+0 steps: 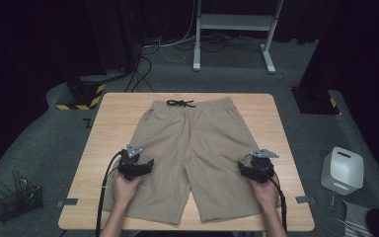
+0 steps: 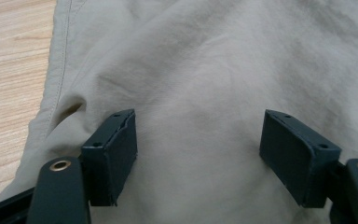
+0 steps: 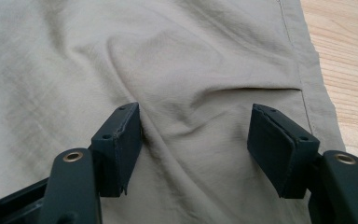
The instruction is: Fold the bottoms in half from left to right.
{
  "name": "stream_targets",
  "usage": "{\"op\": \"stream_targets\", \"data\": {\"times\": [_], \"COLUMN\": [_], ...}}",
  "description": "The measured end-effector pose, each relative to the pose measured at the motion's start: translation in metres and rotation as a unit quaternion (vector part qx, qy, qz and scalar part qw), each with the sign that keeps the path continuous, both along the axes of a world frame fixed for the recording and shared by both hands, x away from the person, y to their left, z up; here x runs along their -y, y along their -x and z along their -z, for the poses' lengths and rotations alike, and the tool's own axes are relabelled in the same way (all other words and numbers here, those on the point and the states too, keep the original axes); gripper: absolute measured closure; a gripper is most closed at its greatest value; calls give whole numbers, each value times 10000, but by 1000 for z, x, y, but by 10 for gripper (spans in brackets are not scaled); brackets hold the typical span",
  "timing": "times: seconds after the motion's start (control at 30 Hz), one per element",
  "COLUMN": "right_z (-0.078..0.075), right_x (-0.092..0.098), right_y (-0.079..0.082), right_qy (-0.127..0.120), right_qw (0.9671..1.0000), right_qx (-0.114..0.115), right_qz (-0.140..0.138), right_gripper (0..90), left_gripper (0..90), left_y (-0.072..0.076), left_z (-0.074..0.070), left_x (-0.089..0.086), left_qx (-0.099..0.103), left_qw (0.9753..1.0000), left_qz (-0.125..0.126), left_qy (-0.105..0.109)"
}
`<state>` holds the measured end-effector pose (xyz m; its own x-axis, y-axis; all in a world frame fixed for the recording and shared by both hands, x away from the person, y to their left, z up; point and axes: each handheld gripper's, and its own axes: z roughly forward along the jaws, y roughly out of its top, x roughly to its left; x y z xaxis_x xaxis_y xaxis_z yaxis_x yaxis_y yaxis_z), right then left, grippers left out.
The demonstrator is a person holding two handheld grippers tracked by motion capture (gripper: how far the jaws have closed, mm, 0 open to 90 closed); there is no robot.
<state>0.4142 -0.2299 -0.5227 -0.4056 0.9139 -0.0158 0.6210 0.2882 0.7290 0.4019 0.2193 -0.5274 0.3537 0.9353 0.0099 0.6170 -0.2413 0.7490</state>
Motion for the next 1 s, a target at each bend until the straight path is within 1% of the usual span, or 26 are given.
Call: {"op": "stream_targets", "data": {"times": [0.57,0.63,0.67,0.83,0.93,0.97,1.0], "right_z": [0,0,0,0,0,0,-2], "right_x": [0,0,0,0,1,1,1], "right_y": [0,0,0,-1,-1,-1,-2], "right_qy": [-8,-11,-20,-25,-22,-22,10], "right_qw": [10000,10000,10000,10000,10000,10000,9999], "right_qx": [-6,-7,-17,-15,-38,-38,-99], "right_qz": [1,-5,2,-14,-88,-88,-85], "right_gripper": [348,347,347,344,341,341,344], "left_gripper": [277,276,276,276,275,275,282], "left_y": [0,0,0,0,0,0,-1], "left_z": [0,0,0,0,0,0,0], "left_x": [0,0,0,0,1,1,1], "left_qx": [-11,-14,-11,-14,-14,-16,-17], "left_qw": [10000,10000,10000,10000,10000,10000,10000], "left_qz": [9,9,-9,-4,-48,-28,8], "left_qy": [-10,-6,29,22,11,16,16]}}
